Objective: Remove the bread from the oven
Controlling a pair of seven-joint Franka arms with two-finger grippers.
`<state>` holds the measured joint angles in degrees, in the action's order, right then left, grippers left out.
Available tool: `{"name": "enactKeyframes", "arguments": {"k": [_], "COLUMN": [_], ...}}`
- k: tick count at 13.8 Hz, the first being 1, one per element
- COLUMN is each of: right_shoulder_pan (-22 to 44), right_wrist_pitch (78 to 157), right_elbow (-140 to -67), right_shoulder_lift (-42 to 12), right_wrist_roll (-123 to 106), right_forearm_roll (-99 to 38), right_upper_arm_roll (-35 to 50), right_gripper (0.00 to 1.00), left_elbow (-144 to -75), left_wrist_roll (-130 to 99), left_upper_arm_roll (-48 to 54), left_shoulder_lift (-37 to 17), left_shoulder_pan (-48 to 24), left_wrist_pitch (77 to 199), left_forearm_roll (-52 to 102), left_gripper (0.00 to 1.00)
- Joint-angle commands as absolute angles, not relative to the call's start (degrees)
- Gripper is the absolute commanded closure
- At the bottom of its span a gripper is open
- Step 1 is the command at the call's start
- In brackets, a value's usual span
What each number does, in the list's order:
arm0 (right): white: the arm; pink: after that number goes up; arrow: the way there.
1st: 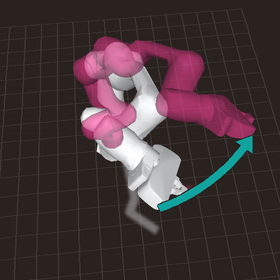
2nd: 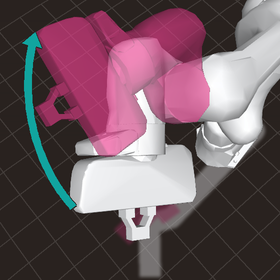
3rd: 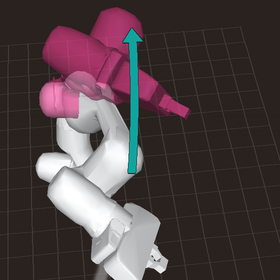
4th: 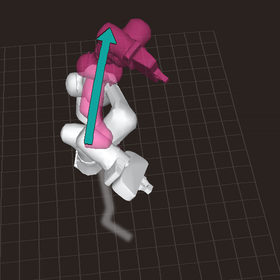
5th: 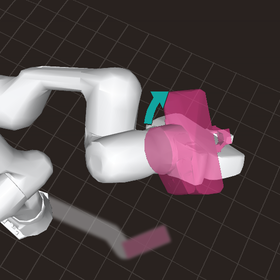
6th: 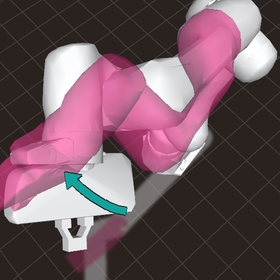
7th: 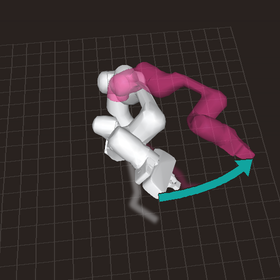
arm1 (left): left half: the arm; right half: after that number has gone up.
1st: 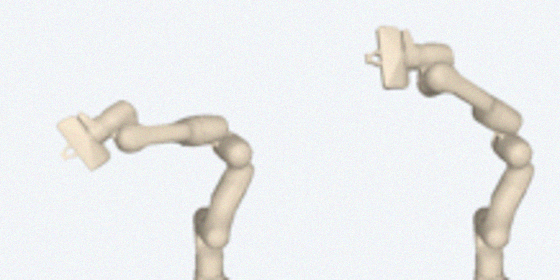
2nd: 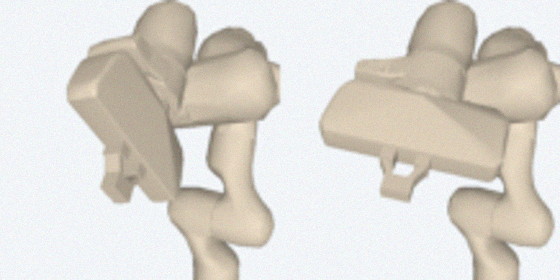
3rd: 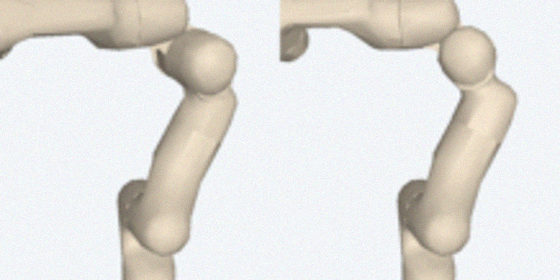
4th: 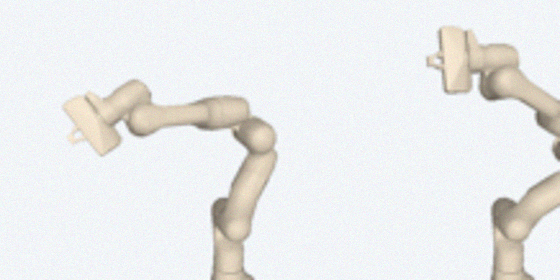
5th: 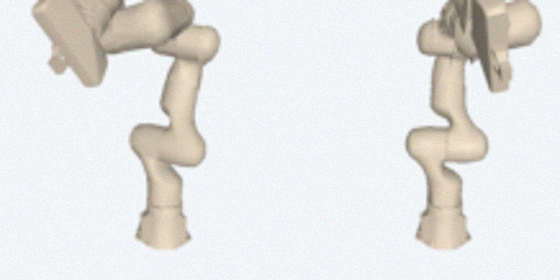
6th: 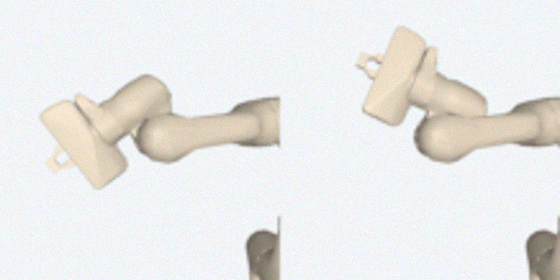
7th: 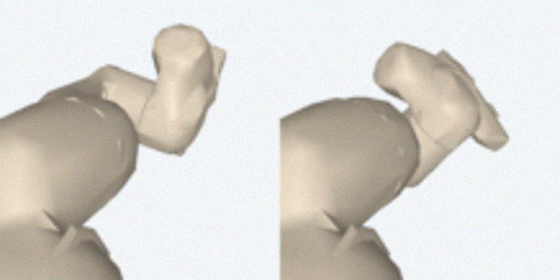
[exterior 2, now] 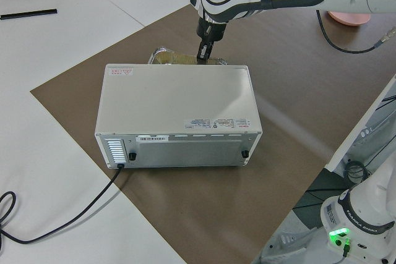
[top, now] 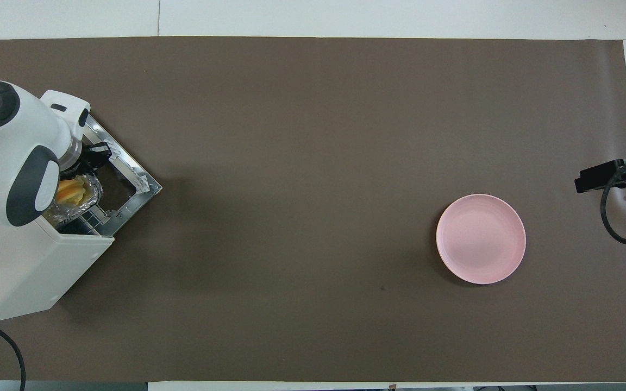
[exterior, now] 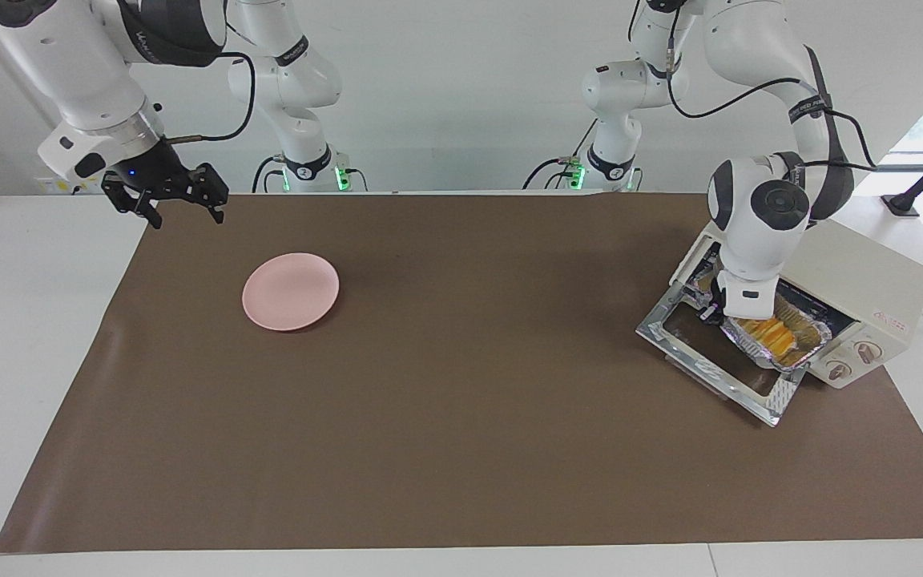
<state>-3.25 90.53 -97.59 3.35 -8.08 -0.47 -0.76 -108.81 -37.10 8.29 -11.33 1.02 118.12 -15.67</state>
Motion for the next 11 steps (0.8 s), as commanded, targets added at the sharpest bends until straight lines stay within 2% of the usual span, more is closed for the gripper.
{"name": "enactKeyframes", "arguments": {"k": [1,3,6,8,11], "right_shoulder_pan": [-4.1,-4.1,-4.1,-4.1,-3.9], "right_wrist_pitch": [90.4,90.4,90.4,90.4,89.6], "right_elbow": [-98.7,-98.7,-98.7,-98.7,-98.7], "right_shoulder_lift": [4.5,4.5,4.5,4.5,4.6], "right_wrist_roll": [-8.8,-8.8,-8.8,-8.8,-8.8], "right_forearm_roll": [-1.0,-1.0,-1.0,-1.0,-1.1], "right_upper_arm_roll": [-0.3,-0.3,-0.3,-0.3,-0.3], "right_gripper": [0.0,0.0,0.0,0.0,0.0], "left_elbow": [-96.9,-94.0,-93.9,-93.8,-92.0], "left_wrist_roll": [-36.4,-36.4,-36.4,-36.5,-37.1], "left_upper_arm_roll": [8.2,8.2,8.2,8.2,7.8], "left_shoulder_lift": [-16.7,-17.4,-17.5,-17.8,-23.8], "left_shoulder_pan": [-6.5,-13.1,-24.0,-28.1,-36.8], "left_wrist_pitch": [113.7,113.3,114.0,114.4,114.4], "left_forearm_roll": [-15.7,-14.4,-13.5,-9.0,-8.5], "left_gripper": [1.0,1.0,1.0,1.0,1.0]}}
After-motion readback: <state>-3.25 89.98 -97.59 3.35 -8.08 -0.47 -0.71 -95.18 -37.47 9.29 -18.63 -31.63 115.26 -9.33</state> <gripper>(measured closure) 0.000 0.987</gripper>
